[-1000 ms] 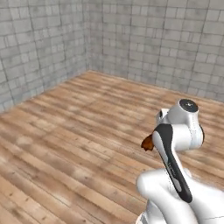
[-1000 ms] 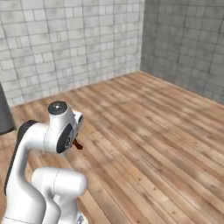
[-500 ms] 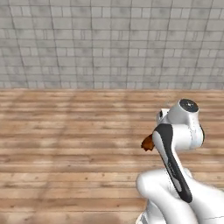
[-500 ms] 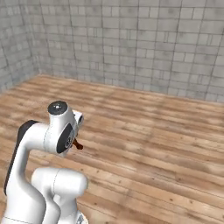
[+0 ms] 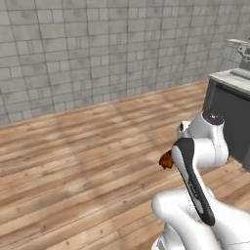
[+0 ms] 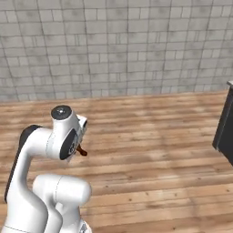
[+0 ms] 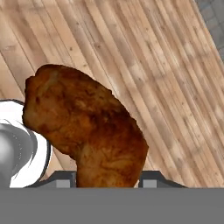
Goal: Take the chicken drumsticks from the pan and place one on each plate on the dining counter.
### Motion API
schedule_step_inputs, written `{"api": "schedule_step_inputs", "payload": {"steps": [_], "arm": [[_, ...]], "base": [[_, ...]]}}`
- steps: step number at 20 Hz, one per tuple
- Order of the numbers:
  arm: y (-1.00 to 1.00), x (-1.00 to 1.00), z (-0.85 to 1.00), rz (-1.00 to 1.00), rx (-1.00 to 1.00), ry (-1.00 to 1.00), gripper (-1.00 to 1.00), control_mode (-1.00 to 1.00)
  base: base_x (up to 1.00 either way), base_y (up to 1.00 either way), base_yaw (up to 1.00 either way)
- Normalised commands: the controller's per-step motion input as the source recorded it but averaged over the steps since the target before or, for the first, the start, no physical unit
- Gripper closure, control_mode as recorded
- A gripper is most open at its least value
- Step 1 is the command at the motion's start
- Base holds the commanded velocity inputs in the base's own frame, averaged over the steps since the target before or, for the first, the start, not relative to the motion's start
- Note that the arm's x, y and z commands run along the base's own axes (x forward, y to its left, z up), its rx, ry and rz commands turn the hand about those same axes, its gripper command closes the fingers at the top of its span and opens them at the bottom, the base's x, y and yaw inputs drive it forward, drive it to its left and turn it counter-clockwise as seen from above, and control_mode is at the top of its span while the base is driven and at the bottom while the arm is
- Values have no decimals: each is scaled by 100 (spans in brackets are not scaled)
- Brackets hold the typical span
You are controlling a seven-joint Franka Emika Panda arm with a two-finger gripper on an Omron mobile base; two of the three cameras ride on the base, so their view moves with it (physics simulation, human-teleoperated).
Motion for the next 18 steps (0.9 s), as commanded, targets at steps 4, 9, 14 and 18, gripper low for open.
{"api": "schedule_step_inputs", "payload": {"steps": [4,9,14,18], "arm": [[0,0,0,0,0,0,100,100],[0,0,0,0,0,0,100,100],[0,0,0,0,0,0,100,100],[0,0,0,0,0,0,100,100]], "base": [[100,16,-59],[100,45,-48],[100,62,-44],[100,70,-43]]}}
